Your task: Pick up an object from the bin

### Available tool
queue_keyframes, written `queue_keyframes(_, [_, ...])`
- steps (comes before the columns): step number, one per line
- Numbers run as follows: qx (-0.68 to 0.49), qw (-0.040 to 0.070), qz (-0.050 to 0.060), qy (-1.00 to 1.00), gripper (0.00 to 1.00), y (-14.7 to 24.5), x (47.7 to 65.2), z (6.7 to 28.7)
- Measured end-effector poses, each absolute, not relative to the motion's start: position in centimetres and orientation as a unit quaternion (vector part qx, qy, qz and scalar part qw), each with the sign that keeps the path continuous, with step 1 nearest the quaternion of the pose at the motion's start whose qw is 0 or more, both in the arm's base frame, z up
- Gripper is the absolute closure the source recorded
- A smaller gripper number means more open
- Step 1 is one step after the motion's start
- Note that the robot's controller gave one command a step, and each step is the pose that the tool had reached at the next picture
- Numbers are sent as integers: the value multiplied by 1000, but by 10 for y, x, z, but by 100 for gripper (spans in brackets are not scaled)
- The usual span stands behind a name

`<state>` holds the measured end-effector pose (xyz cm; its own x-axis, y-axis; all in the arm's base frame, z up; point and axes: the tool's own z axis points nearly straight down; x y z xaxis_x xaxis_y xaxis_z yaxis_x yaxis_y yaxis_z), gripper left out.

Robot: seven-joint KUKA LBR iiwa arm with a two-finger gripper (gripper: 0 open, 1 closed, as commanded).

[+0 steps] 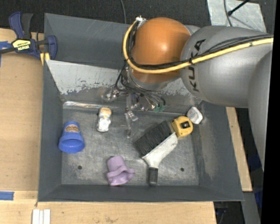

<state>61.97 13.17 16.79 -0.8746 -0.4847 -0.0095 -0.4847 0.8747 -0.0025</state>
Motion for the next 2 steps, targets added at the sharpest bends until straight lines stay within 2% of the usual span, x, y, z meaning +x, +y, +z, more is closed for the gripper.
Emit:
queue_keyframes(1, [-379,4,-1,925,0,141,625,110])
queue_keyframes(2, [-370,4,1,929,100,135,630,76])
